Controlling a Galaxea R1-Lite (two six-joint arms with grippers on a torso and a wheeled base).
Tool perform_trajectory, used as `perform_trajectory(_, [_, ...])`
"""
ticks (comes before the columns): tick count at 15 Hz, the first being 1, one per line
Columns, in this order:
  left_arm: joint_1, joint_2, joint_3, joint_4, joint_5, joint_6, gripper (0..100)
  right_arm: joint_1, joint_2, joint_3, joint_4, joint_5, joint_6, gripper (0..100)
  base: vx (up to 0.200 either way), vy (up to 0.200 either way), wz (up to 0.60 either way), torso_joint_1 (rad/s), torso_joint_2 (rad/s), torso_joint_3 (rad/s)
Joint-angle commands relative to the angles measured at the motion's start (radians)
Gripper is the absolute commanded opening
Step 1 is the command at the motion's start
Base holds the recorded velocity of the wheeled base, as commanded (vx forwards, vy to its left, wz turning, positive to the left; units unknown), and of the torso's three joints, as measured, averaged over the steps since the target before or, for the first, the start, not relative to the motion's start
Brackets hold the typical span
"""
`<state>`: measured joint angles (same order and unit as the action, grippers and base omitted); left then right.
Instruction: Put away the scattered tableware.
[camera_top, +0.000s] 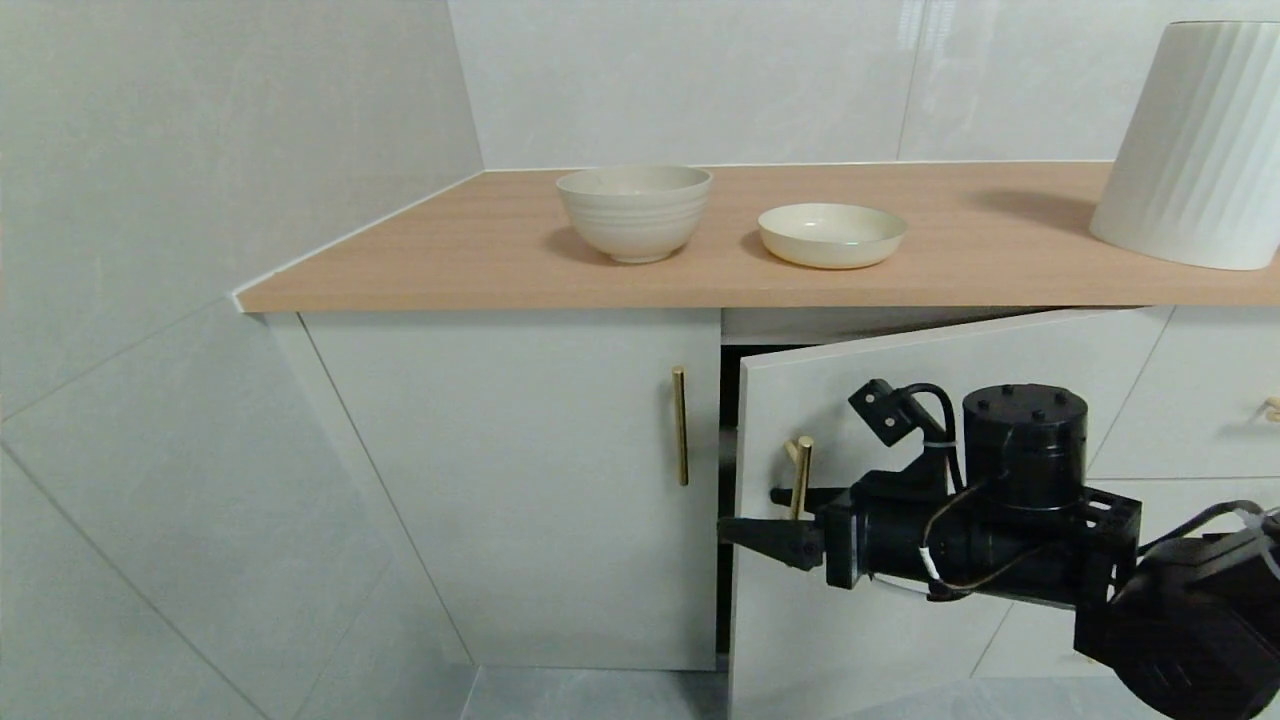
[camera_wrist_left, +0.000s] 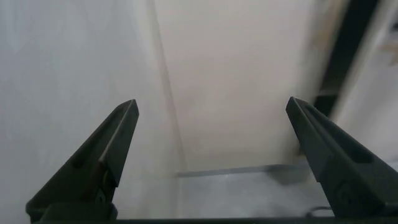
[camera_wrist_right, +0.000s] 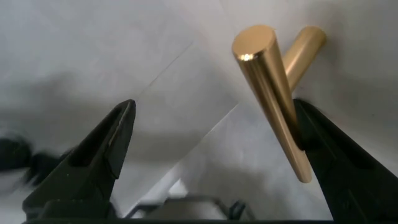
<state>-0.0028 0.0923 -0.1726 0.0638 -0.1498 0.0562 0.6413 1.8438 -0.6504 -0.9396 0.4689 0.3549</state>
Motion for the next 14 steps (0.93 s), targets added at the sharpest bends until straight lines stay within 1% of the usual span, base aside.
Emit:
perform_trajectory(1, [0.0, 0.308, -0.153, 0.031, -0.129, 0.005, 100, 0.0, -0.058, 0.049, -0.002, 0.027, -0.002, 100, 0.0, 0.0, 0.0, 0.0, 0.0, 0.0])
perform_trajectory(2, [0.0, 0.483, -0.211, 0.03, -0.198, 0.016, 100, 0.0, -0.087, 0.092, -0.002, 0.053, -0.005, 100, 0.0, 0.0, 0.0, 0.0, 0.0, 0.0])
perform_trajectory(3, [0.0, 0.566, -0.235, 0.022, -0.225, 0.03, 100, 0.0, -0.109, 0.114, -0.005, 0.062, -0.005, 100, 0.0, 0.0, 0.0, 0.0, 0.0, 0.0])
perform_trajectory(4, [0.0, 0.566, -0.235, 0.022, -0.225, 0.03, 100, 0.0, -0.109, 0.114, -0.005, 0.062, -0.005, 100, 0.0, 0.0, 0.0, 0.0, 0.0, 0.0])
perform_trajectory(5, [-0.031, 0.713, -0.268, -0.036, -0.254, 0.036, 100, 0.0, -0.146, 0.153, -0.024, 0.079, -0.005, 100, 0.0, 0.0, 0.0, 0.0, 0.0, 0.0])
perform_trajectory(6, [-0.094, 0.816, -0.282, -0.102, -0.252, 0.036, 100, 0.001, -0.161, 0.173, -0.038, 0.082, -0.005, 100, 0.0, 0.0, 0.0, 0.0, 0.0, 0.0])
perform_trajectory(7, [-0.138, 0.876, -0.297, -0.134, -0.249, 0.036, 100, 0.005, -0.17, 0.184, -0.038, 0.082, -0.005, 100, 0.0, 0.0, 0.0, 0.0, 0.0, 0.0])
perform_trajectory(8, [-0.181, 0.92, -0.314, -0.142, -0.248, 0.034, 100, 0.006, -0.178, 0.195, -0.038, 0.082, -0.005, 100, 0.0, 0.0, 0.0, 0.0, 0.0, 0.0])
perform_trajectory(9, [-0.233, 0.983, -0.341, -0.144, -0.243, 0.03, 0, 0.008, -0.184, 0.207, -0.038, 0.082, -0.005, 100, 0.0, 0.0, 0.0, 0.0, 0.0, 0.0])
perform_trajectory(10, [-0.258, 1.024, -0.36, -0.145, -0.243, 0.025, 0, 0.006, -0.189, 0.213, -0.038, 0.082, -0.007, 100, 0.0, 0.0, 0.0, 0.0, 0.0, 0.0])
perform_trajectory(11, [-0.258, 1.024, -0.36, -0.145, -0.243, 0.025, 0, 0.006, -0.189, 0.213, -0.038, 0.082, -0.007, 100, 0.0, 0.0, 0.0, 0.0, 0.0, 0.0])
perform_trajectory(12, [-0.309, 1.109, -0.416, -0.16, -0.244, 0.017, 0, 0.008, -0.193, 0.227, -0.038, 0.082, -0.005, 100, 0.0, 0.0, 0.0, 0.0, 0.0, 0.0])
perform_trajectory(13, [-0.329, 1.135, -0.43, -0.173, -0.244, 0.019, 0, 0.008, -0.195, 0.232, -0.038, 0.082, -0.005, 100, 0.0, 0.0, 0.0, 0.0, 0.0, 0.0])
perform_trajectory(14, [-0.37, 1.193, -0.461, -0.213, -0.244, 0.017, 0, 0.008, -0.196, 0.241, -0.038, 0.082, -0.005, 100, 0.0, 0.0, 0.0, 0.0, 0.0, 0.0])
